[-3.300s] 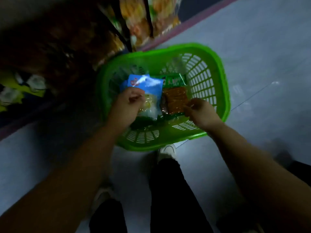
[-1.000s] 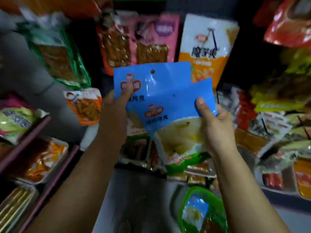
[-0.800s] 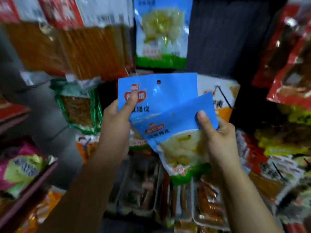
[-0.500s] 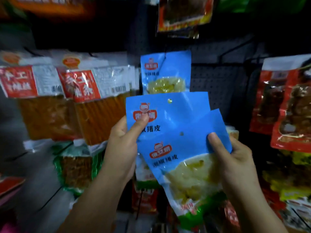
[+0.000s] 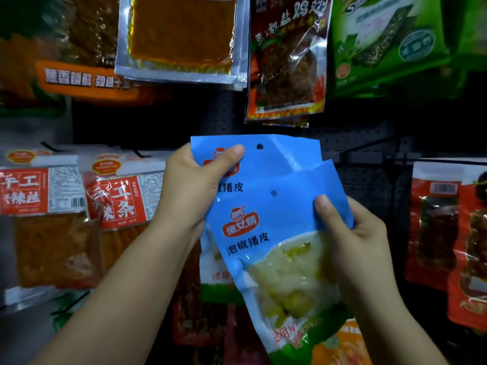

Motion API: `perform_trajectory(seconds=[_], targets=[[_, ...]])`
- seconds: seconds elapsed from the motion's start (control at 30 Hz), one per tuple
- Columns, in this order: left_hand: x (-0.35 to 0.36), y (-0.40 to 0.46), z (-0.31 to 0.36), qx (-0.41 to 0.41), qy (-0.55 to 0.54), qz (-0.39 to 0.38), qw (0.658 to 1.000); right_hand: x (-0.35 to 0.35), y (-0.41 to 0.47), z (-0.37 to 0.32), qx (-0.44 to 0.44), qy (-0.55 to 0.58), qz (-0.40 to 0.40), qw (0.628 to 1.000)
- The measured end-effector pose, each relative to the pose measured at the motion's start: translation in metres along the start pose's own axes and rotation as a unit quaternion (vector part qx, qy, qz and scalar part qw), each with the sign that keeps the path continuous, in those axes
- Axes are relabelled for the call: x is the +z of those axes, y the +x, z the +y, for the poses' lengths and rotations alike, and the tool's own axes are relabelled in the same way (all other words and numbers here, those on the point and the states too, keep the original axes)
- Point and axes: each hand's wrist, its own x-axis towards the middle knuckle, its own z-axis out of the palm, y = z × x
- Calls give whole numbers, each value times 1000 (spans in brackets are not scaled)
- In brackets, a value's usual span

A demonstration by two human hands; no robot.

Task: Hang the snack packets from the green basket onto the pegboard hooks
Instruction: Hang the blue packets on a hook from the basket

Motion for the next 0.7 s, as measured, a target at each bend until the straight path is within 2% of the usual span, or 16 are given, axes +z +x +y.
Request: perform_trajectory(seconds=[0.3,0.7], targets=[[4,29,-20,-54,-6,27,998,12,30,21,24,15,-18,999],[3,45,-54,-85,73,31,993,17,35,44,58,17,-14,998]])
